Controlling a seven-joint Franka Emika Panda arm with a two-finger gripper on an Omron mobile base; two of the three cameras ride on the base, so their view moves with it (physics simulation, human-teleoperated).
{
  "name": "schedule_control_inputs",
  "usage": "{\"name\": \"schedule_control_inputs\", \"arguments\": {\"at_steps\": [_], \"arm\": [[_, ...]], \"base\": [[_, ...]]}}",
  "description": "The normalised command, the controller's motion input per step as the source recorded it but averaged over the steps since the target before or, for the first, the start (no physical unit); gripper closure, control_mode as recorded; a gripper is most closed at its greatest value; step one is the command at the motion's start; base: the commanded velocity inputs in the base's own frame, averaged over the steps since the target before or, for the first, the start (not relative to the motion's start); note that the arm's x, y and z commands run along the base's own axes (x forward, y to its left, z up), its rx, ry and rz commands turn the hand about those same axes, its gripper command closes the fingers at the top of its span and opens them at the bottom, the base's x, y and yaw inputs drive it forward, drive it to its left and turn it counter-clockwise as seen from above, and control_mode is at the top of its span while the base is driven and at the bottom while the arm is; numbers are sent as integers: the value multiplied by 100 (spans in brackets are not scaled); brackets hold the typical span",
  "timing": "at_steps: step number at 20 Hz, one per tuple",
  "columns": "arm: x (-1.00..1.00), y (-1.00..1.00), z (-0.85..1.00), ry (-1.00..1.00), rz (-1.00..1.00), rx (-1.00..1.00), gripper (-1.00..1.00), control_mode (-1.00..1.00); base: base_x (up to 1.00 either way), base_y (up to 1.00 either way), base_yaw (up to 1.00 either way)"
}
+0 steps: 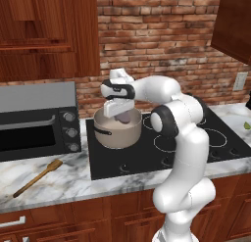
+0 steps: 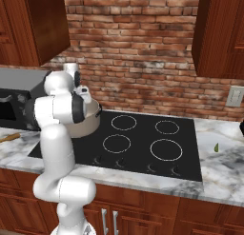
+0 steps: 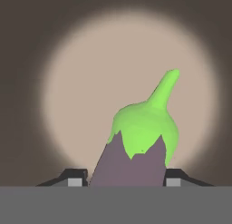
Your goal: Put the eggplant and lemon wedge in the pot. Retrieve the spatula and lightly stir the vegetables in the pot.
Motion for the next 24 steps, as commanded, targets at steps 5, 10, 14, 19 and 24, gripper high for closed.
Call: {"name": "schedule_control_inputs", "arguments": {"at_steps": [5,10,14,19,24], "arm": [[0,4,-19,-19,-2,1,100,-100],[0,0,0,-7,-2,4,100,-100],[7,0,0,0,0,0,100,-100],[12,0,0,0,0,0,100,-100],[0,0,0,0,0,0,-100,-100]], "base": [[0,0,0],[0,0,0],[0,0,0],[0,0,0],[0,0,0]]}}
